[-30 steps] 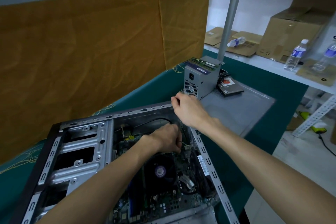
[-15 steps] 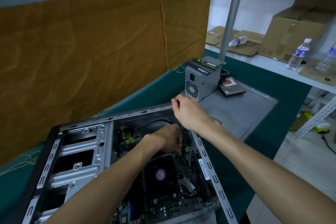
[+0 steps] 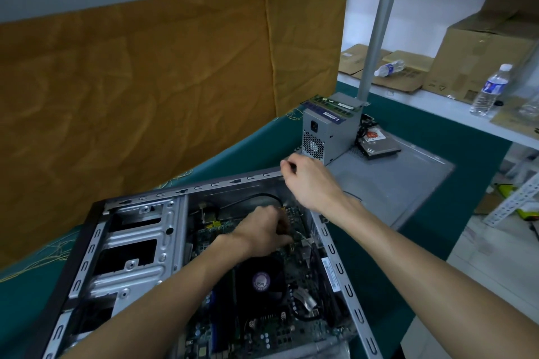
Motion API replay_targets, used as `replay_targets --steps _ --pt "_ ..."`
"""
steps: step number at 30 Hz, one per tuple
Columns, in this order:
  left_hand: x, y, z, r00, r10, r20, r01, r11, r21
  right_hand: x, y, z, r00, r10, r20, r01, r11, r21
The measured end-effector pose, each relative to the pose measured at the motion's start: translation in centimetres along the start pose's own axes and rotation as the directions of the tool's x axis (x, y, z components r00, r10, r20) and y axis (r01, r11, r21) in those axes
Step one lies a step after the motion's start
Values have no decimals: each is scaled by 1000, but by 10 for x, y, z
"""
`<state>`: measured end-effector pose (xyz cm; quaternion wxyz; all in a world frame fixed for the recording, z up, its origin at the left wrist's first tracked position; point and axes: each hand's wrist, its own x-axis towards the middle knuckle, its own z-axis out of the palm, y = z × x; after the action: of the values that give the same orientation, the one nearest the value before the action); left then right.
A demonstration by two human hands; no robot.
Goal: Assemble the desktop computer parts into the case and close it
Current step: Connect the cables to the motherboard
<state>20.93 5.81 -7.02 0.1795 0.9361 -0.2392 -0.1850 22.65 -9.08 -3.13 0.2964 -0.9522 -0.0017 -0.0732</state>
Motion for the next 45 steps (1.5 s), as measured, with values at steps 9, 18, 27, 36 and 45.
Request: replay_targets --steps 9,18,27,36,45 --pt "-5 1 -16 997 -10 78 0 992 129 -2 -1 1 1000 -4 -1 4 1000 -5" --pt "10 6 1 996 -67 51 46 939 340 -1 0 1 1000 -20 6 20 1000 -4" --pt "14 18 14 993 -121 5 109 903 416 -1 1 4 999 -44 -9 44 999 -26" --pt "9 6 6 994 -106 24 84 891 446 -1 3 4 999 -48 8 48 999 10" --pt "3 -9 0 996 -90 18 85 977 197 -6 0 -6 999 -31 15 30 998 55"
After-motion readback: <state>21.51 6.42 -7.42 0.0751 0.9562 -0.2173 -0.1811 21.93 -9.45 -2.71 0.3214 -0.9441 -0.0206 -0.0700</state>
